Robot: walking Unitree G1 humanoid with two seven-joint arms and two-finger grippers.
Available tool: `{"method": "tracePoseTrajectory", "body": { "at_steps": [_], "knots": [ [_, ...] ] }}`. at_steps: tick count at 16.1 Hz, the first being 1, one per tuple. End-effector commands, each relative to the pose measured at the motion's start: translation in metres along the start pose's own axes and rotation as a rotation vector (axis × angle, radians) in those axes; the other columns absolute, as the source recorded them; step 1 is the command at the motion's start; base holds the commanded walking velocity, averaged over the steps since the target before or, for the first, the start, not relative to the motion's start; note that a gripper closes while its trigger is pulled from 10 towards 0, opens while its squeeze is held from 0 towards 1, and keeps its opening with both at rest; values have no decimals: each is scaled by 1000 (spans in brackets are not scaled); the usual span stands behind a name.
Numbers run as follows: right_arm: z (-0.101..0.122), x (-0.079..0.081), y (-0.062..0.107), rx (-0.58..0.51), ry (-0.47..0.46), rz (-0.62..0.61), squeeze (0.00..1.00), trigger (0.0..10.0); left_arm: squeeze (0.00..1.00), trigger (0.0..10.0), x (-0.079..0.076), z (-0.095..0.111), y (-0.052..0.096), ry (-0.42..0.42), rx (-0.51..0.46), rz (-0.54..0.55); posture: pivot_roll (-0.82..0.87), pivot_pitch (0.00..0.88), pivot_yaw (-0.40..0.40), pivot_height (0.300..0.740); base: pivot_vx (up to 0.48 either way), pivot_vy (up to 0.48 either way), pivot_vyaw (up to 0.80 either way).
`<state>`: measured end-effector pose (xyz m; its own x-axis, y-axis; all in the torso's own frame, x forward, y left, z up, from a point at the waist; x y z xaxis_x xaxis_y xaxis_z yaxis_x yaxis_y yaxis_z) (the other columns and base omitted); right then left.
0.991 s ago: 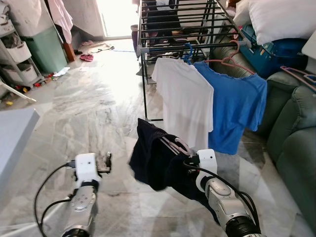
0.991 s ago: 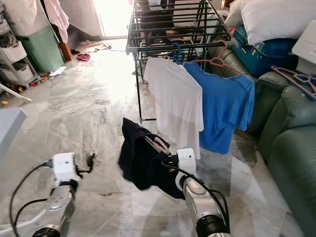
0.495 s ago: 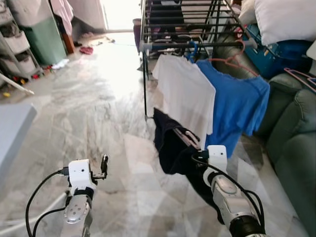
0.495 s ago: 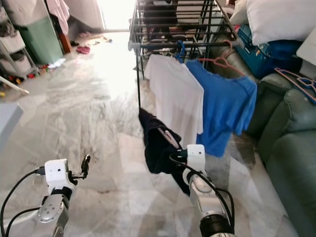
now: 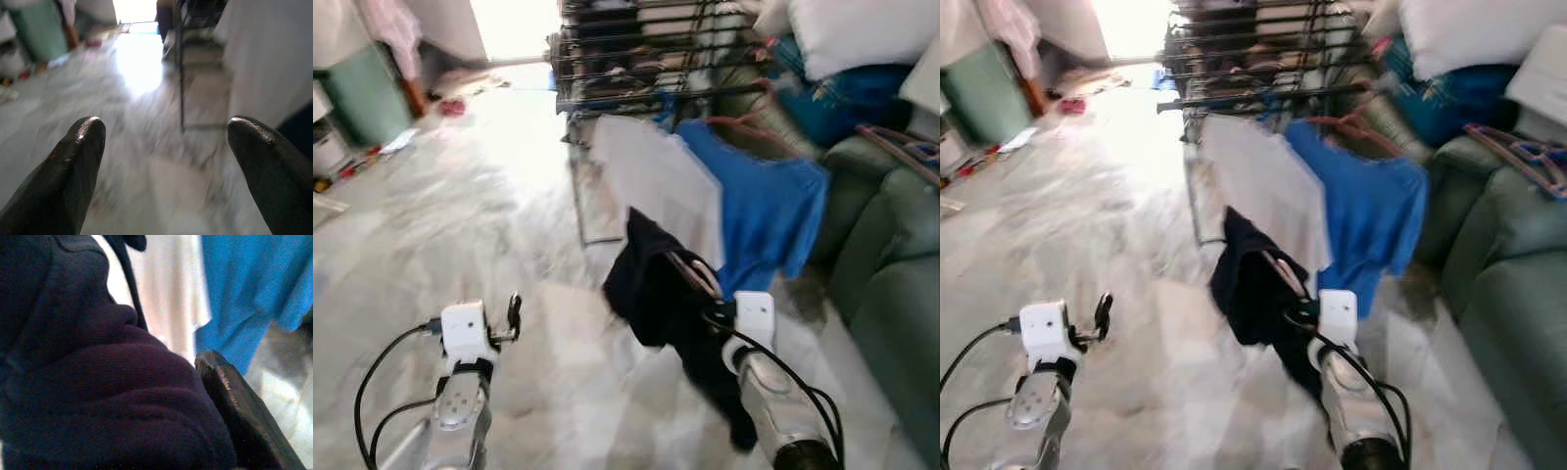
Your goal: Hang hanger
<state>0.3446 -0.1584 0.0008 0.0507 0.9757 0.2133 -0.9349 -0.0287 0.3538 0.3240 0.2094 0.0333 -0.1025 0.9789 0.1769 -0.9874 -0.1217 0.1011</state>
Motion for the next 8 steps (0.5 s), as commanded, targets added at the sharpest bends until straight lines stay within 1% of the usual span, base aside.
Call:
{"method": "tracePoseTrajectory", "body": {
  "at_steps": [1,3,4,5,6,8],
  "knots": [
    [18,8,-2,-57,8,28,0,10000,0,10000,4,-5,6,-16,17,2,-130,0,50,740,435,0,0],
    [18,10,-2,-51,27,47,0,10000,0,10000,6,2,7,-38,-2,-1,-116,0,23,740,409,0,0],
    [18,13,-1,-45,42,65,0,10000,0,10000,11,6,10,-44,-9,7,-107,0,9,740,379,0,0],
    [16,17,-1,-38,54,86,0,10000,0,10000,19,5,13,-53,1,23,-93,0,-9,740,251,0,0],
    [16,20,0,-35,65,103,0,10000,0,10000,24,4,17,-53,12,35,-72,0,-32,740,0,0,0],
    [13,27,-1,-14,83,139,0,10000,0,10000,28,1,32,-81,21,29,-35,0,-72,740,0,0,0]
  ]
}}
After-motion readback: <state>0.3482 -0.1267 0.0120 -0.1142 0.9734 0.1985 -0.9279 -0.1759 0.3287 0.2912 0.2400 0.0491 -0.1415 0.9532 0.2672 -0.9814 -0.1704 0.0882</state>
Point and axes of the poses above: a point about 5 cm out from each wrist's last joint towards the gripper, its own y axis pointing back from the gripper into the wrist, its own z axis along the axis of the wrist's last joint, x = y × z, the point moved 6 cm from there along -y, pointing out of the wrist towards the gripper, and after that the axes turned 10 degrees about -y, right-handed, at the moved point
